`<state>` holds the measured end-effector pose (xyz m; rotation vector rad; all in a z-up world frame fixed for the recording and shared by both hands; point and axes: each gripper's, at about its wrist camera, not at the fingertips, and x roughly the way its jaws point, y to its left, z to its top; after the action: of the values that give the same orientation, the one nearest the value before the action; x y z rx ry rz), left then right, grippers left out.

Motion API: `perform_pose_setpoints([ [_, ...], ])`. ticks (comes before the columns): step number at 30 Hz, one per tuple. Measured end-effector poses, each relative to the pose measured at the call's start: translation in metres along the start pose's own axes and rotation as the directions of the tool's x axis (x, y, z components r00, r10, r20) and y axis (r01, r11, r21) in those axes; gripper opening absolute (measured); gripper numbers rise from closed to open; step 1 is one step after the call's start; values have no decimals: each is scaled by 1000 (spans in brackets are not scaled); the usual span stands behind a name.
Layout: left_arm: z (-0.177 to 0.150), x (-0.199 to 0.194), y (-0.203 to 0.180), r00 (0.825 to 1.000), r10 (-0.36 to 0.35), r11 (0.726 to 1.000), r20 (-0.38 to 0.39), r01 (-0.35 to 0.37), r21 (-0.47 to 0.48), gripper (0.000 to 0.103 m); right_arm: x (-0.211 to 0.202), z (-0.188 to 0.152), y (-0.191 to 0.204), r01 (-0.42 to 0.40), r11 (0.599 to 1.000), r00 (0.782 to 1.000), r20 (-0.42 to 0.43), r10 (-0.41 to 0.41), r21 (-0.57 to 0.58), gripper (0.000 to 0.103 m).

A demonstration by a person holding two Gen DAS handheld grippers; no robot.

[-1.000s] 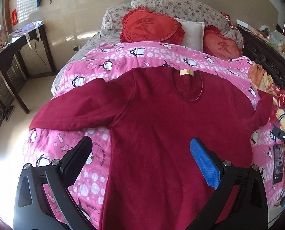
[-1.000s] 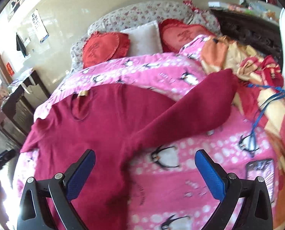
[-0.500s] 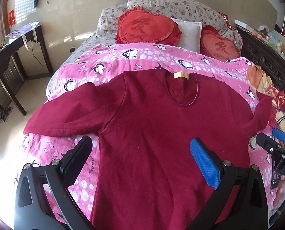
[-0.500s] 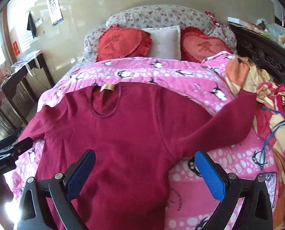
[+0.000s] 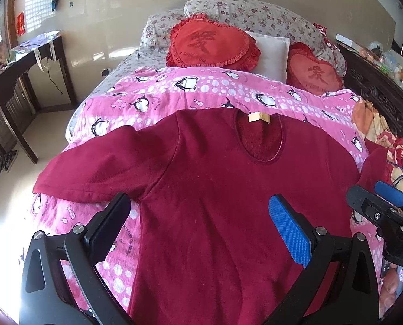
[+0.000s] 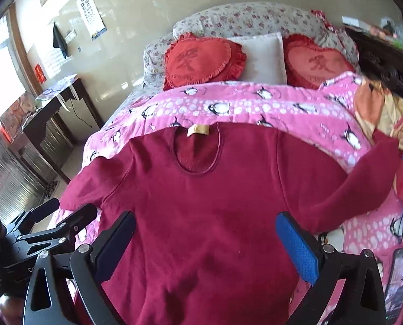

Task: Fold small clothes
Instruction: 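Spread the dark red top flat on the quilt with both grippers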

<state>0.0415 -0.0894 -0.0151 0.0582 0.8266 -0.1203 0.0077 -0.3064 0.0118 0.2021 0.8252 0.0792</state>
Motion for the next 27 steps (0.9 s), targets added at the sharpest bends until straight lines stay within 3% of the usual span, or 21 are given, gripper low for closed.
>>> perform_pose_setpoints([
  [15, 5, 13, -4, 1000, -24, 1000, -14, 24, -20, 103, 24, -4, -11, 114, 993, 993, -20, -113, 24, 103],
  [27, 4, 19, -4, 999, -49, 998, -25, 47, -50, 103, 30, -4, -12, 141, 990, 990, -28, -140, 24, 103],
])
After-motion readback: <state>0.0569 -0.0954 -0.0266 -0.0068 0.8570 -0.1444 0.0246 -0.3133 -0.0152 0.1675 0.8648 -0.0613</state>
